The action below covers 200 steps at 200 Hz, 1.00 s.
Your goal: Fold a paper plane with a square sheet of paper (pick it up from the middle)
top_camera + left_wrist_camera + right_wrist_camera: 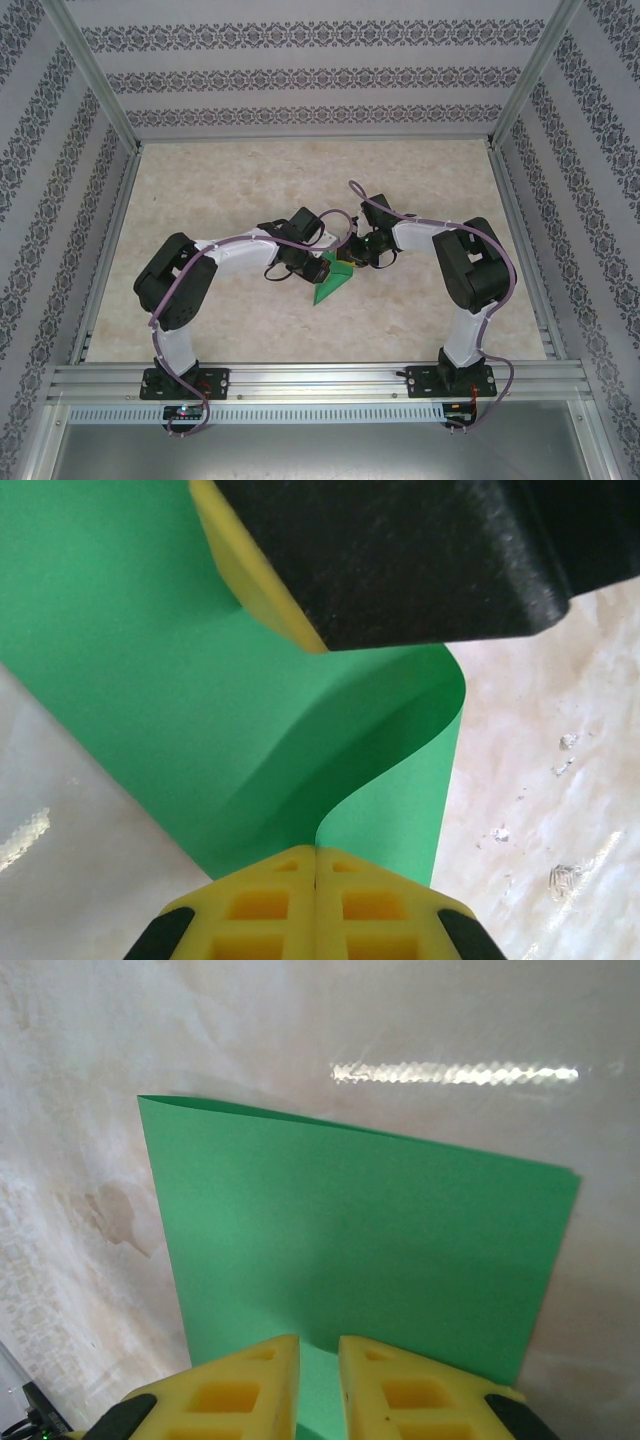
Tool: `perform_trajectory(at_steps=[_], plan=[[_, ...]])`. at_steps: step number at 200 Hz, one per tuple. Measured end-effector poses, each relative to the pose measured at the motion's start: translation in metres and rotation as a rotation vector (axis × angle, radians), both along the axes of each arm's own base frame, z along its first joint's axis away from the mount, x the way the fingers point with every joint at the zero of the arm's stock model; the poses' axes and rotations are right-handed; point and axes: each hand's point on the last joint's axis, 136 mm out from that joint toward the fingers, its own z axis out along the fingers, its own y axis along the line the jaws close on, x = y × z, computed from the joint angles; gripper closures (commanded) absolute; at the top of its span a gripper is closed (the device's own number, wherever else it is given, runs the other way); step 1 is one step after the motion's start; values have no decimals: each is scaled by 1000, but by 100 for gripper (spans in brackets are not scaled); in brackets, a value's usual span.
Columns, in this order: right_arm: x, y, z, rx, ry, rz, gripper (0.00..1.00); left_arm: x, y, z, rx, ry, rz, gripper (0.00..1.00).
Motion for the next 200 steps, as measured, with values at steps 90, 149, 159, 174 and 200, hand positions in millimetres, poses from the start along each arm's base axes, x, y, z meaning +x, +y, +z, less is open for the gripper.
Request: perform_trajectory(at_steps=[90,149,159,174,200], plan=[[0,0,0,3,-1,0,80,3,6,-6,40,-14,14,99],[0,0,0,3,1,-2,80,3,9,-18,66,-1,19,99],[0,0,0,3,1,-2,79,4,9,-18,70,-3,21,99],[0,1,0,4,0,-2,80,5,10,-19,76,-8,24,99],[0,1,0,4,0,-2,79,5,11,-19,79,-11,26,98]])
